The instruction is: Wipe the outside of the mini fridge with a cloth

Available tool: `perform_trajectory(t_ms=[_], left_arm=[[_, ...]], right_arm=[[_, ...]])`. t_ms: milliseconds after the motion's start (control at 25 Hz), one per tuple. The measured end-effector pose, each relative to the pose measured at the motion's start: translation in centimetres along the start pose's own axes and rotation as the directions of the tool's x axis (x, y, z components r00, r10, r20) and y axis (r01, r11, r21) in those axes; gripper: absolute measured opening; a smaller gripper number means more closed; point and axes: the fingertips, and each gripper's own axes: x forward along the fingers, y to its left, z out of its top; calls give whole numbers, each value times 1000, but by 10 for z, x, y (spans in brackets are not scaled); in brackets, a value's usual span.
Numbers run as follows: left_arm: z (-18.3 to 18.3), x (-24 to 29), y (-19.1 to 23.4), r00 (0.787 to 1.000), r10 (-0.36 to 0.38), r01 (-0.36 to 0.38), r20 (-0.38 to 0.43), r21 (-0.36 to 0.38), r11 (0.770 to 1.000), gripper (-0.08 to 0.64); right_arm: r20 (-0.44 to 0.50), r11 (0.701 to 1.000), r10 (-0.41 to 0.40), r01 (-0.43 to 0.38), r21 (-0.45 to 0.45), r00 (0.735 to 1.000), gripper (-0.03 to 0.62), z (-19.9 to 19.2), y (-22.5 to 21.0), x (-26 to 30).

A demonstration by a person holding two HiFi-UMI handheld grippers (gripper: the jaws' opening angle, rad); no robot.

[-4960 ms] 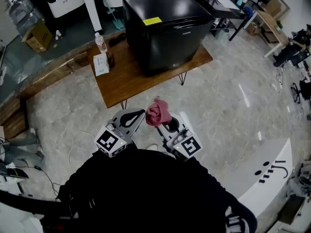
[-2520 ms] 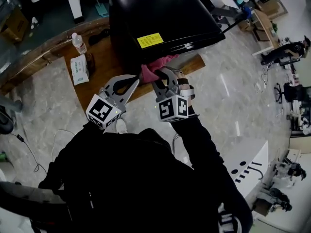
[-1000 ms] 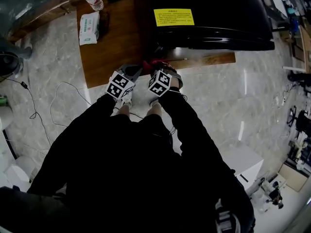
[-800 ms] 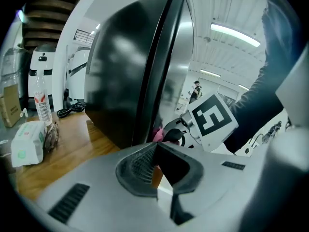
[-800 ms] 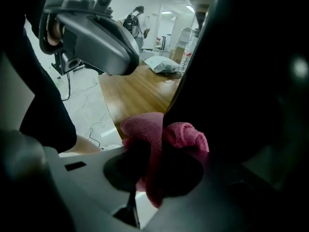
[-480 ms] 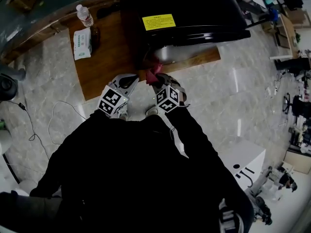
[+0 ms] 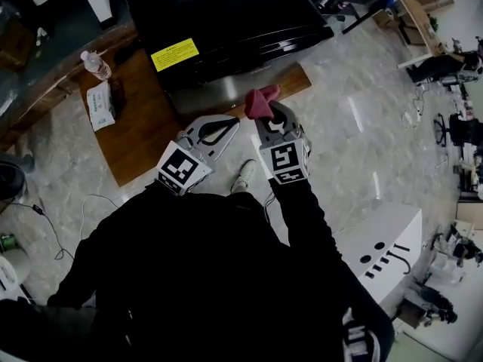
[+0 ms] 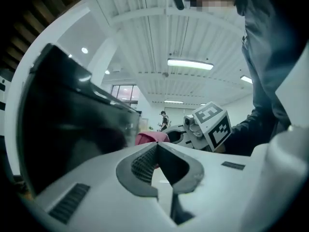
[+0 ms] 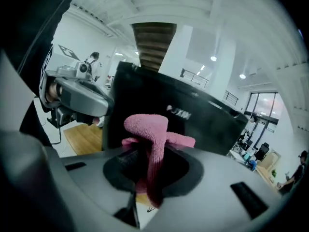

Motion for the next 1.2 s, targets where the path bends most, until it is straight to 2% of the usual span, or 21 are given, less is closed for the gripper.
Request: perform_trajectory(t_ms=[80,200,280,400,600,840,1040,1200], left_arm=[[25,26,-7,999,9,-9,36,1,1000,2],[46,62,-18,996,34,-31,77,-43,999,2],[54,83,-22,993,65,-61,94,-46,997,2],[59,110,-20,987,123,-120,99,-35,992,2],[61,141,-4,970,225,-225,91,-5,974,2],[47,160,16,925,371,-369,80,-35,929,2],[25,173,25,901,431,-429,50,-43,902,2],[-20,187,33,887,459,-461,-50,-40,887,2]], right_arm=[[49,999,-45,45,-1,998,87,10,-43,-13],[113,996,-80,84,-32,990,87,17,-100,-29],[158,995,-75,85,-60,985,87,19,-129,-32],[204,992,-16,40,-117,979,86,20,-150,-24],[269,983,70,-20,-183,961,86,15,-164,-16],[348,971,155,-77,-226,925,84,-2,-166,-4],[301,956,245,-177,-235,922,84,-49,-148,25],[221,930,333,-281,-238,917,84,-99,-121,53]])
